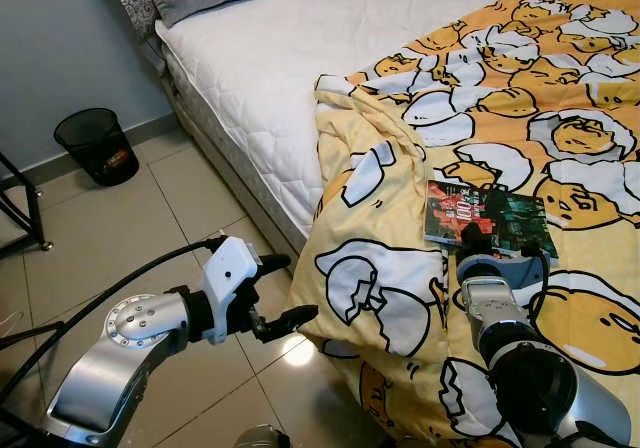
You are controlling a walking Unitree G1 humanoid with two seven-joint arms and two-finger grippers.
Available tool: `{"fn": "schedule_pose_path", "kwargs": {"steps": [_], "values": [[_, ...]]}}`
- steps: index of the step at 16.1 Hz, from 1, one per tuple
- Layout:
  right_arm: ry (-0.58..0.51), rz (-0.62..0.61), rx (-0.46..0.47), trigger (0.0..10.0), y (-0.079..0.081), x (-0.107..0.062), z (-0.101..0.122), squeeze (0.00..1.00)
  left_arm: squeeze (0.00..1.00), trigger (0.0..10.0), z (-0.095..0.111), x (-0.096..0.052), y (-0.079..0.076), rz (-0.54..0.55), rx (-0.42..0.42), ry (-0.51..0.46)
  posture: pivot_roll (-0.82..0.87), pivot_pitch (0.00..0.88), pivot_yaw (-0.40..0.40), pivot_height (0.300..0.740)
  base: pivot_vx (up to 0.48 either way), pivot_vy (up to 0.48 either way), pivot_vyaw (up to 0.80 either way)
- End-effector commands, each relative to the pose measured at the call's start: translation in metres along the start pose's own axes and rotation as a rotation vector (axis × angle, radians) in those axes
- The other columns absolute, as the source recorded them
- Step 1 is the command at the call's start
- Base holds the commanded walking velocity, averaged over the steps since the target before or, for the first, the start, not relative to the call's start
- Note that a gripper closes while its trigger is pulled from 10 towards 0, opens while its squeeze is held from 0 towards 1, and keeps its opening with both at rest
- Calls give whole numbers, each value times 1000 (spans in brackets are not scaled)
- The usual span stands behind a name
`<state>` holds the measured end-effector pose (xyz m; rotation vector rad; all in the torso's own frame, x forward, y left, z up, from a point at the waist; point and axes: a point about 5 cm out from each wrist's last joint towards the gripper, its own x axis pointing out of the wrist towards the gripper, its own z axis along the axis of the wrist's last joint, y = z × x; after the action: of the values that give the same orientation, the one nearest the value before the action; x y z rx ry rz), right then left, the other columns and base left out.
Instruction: Clean up the room
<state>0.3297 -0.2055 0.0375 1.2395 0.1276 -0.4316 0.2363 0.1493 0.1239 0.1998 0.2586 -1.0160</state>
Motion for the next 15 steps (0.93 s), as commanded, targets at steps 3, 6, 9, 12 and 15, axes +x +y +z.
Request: {"fn": "schedule_pose_path", "kwargs": {"steps": [3,6,9,12,15], "values": [[22,9,-36,0,6,2,-3,0,761,10000,-2,1,0,1,8,8,158,48,64,740,0,0,0],[38,11,-41,0,5,1,-6,0,761,10000,-2,2,0,8,6,6,156,38,62,740,0,0,0],[32,21,-30,0,7,1,-7,0,761,10000,-2,4,0,15,7,3,147,22,61,740,0,0,0],[-5,88,-106,0,11,1,1,0,761,10000,-6,6,4,78,4,-23,91,0,63,740,0,0,0],[-75,244,-199,0,24,1,20,0,761,10000,-4,5,11,206,-40,-96,33,0,63,740,0,0,0]]}}
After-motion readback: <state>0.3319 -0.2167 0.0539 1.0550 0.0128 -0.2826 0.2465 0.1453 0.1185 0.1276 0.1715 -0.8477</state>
